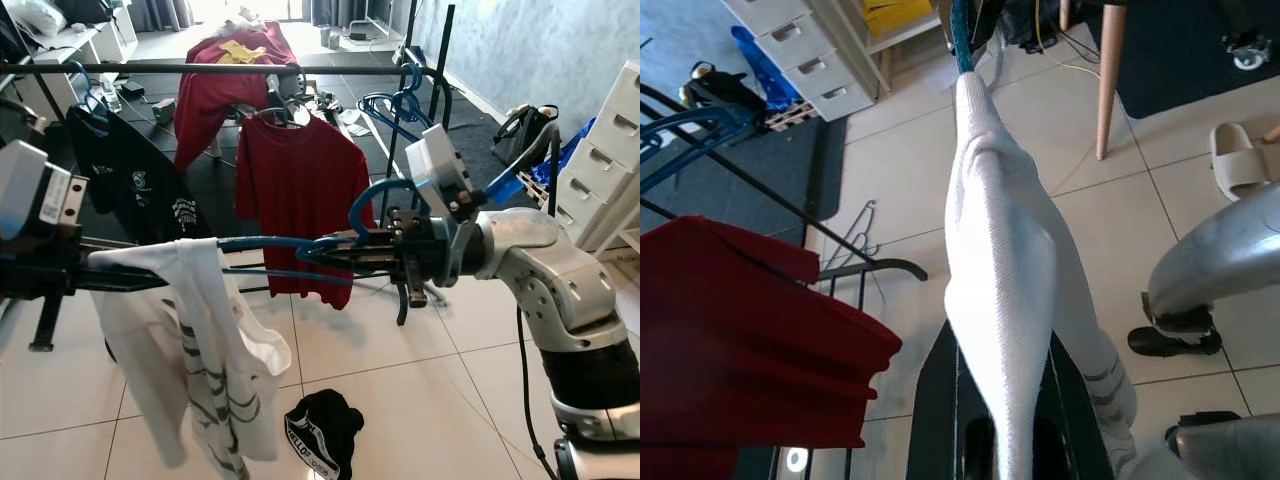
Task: Hang hanger
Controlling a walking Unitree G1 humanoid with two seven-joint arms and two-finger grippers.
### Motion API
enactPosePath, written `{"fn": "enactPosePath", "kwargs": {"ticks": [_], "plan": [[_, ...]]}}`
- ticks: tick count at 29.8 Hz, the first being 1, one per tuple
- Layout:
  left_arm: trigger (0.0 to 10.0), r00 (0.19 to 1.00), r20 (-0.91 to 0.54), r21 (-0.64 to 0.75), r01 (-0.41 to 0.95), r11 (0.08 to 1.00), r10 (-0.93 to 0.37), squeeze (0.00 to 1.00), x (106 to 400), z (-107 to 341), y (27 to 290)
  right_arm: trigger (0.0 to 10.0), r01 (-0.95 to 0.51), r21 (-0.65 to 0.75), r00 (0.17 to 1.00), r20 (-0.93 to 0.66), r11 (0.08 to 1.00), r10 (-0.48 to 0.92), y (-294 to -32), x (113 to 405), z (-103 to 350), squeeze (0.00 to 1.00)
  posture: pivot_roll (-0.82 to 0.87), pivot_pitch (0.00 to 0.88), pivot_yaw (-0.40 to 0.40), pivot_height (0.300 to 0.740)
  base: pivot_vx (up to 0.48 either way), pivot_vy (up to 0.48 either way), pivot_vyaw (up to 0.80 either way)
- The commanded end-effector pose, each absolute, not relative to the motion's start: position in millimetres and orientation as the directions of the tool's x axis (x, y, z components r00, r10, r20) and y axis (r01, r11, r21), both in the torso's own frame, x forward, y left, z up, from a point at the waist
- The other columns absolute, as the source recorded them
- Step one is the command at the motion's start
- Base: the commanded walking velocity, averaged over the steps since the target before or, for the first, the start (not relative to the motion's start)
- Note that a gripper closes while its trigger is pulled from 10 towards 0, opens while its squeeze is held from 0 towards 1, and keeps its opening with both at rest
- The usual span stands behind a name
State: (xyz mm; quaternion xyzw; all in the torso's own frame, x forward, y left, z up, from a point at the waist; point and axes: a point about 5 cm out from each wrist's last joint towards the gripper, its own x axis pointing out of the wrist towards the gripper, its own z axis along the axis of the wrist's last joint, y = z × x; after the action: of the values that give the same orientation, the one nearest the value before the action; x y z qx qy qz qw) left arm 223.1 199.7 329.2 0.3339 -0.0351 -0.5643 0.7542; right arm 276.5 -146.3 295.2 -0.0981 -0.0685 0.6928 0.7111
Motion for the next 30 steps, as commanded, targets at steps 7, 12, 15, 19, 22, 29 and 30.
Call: {"fn": "enactPosePath", "kwargs": {"ticks": [7, 12, 15, 19, 22, 29, 30], "plan": [[10.0, 0.289, -0.236, 0.547, 0.829, 0.119, -0.928, 1.00, 220, 341, 186, 0.0, -0.972, -0.234, 0.024, 0.035, 0.031, 0.999, -139, 279, 303, 0.00, 0.00, 0.071, -0.035, 0.740, 0.000, 0.000, 0.00], [10.0, 0.279, -0.231, 0.562, 0.821, 0.106, -0.932, 1.00, 220, 343, 184, 0.0, -0.972, -0.233, 0.010, 0.088, 0.030, 0.996, -139, 279, 310, 0.00, 0.00, 0.080, -0.038, 0.740, 0.000, 0.000, 0.00], [10.0, 0.273, -0.228, 0.563, 0.820, 0.102, -0.935, 1.00, 218, 346, 186, 0.0, -0.973, -0.231, -0.004, 0.130, 0.027, 0.992, -138, 278, 315, 0.00, 0.01, 0.086, -0.039, 0.740, 0.000, 0.000, 0.00], [10.0, 0.286, -0.207, 0.577, 0.808, 0.119, -0.935, 1.00, 216, 352, 191, 0.0, -0.972, -0.231, -0.009, 0.156, 0.028, 0.988, -138, 277, 318, 0.00, 0.01, 0.090, -0.037, 0.740, 0.000, 0.000, 0.00], [10.0, 0.326, -0.139, 0.591, 0.785, 0.186, -0.935, 1.00, 215, 361, 197, 0.0, -0.972, -0.234, -0.009, 0.184, 0.034, 0.983, -139, 277, 323, 0.00, 0.01, 0.094, -0.039, 0.740, 0.000, 0.000, 0.00], [10.0, 0.390, 0.013, 0.575, 0.751, 0.326, -0.921, 1.00, 215, 368, 209, 0.0, -0.971, -0.236, -0.015, 0.237, 0.043, 0.971, -142, 277, 334, 0.00, 0.01, 0.102, -0.043, 0.740, 0.000, 0.000, 0.00], [10.0, 0.410, 0.042, 0.567, 0.741, 0.360, -0.911, 1.00, 216, 367, 212, 0.0, -0.971, -0.237, -0.016, 0.241, 0.043, 0.970, -143, 277, 335, 0.00, 0.01, 0.109, -0.047, 0.740, 0.000, 0.000, 0.00]]}}
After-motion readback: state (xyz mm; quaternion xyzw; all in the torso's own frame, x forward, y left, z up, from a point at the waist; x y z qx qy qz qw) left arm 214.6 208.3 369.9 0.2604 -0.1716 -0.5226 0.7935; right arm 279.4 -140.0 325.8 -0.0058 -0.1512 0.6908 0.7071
